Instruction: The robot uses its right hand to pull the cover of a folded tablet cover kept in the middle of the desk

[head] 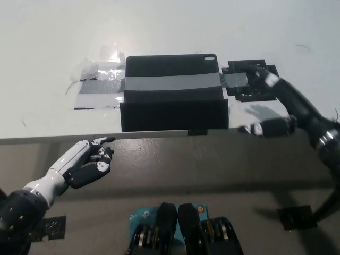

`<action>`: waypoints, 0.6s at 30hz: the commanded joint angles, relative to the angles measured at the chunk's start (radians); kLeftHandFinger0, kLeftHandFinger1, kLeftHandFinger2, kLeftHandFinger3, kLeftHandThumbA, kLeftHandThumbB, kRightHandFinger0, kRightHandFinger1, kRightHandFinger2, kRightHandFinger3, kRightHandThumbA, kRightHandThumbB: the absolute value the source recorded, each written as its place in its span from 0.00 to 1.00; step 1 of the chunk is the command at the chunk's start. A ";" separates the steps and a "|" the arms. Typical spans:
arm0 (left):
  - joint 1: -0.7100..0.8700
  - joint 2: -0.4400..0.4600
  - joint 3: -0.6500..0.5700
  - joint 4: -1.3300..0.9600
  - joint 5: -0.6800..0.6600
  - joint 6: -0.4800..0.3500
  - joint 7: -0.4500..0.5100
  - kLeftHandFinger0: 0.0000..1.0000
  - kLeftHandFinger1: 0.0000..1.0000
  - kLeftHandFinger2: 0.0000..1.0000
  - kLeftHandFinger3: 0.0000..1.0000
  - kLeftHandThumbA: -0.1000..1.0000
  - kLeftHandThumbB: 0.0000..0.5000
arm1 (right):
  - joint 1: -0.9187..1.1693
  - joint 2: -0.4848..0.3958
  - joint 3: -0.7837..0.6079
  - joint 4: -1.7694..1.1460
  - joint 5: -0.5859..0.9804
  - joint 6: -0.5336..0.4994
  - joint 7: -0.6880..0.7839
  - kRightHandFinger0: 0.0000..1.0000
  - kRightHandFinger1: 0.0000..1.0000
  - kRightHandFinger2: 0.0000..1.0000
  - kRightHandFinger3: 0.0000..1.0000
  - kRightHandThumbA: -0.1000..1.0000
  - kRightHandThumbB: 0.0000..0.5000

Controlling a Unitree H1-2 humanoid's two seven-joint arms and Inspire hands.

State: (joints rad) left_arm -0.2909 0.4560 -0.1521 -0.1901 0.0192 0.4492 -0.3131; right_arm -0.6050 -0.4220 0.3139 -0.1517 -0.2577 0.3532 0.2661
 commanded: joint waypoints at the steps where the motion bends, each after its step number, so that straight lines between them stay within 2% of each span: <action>1: -0.020 0.009 0.003 -0.021 0.002 0.021 -0.022 0.81 0.85 0.99 1.00 1.00 0.29 | -0.137 0.021 0.060 0.010 -0.149 0.025 0.017 1.00 1.00 1.00 1.00 1.00 1.00; 12: -0.015 -0.001 0.001 -0.016 0.002 0.021 -0.023 0.81 0.85 0.99 1.00 1.00 0.30 | -0.261 0.127 0.190 0.275 -0.254 -0.049 -0.003 1.00 1.00 1.00 1.00 1.00 1.00; 13: -0.014 -0.003 0.004 -0.017 -0.003 0.021 -0.024 0.81 0.85 0.99 1.00 1.00 0.32 | -0.267 0.140 0.198 0.303 -0.256 -0.050 -0.002 1.00 1.00 1.00 1.00 1.00 1.00; 18: -0.012 -0.009 0.005 -0.018 0.002 0.021 -0.018 0.77 0.84 0.98 1.00 1.00 0.32 | -0.287 0.183 0.261 0.486 -0.295 -0.125 -0.017 1.00 1.00 1.00 1.00 1.00 1.00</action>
State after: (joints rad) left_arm -0.2903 0.4490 -0.1520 -0.1899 0.0211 0.4548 -0.3150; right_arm -0.8148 -0.2532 0.5534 0.2716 -0.4855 0.3165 0.2723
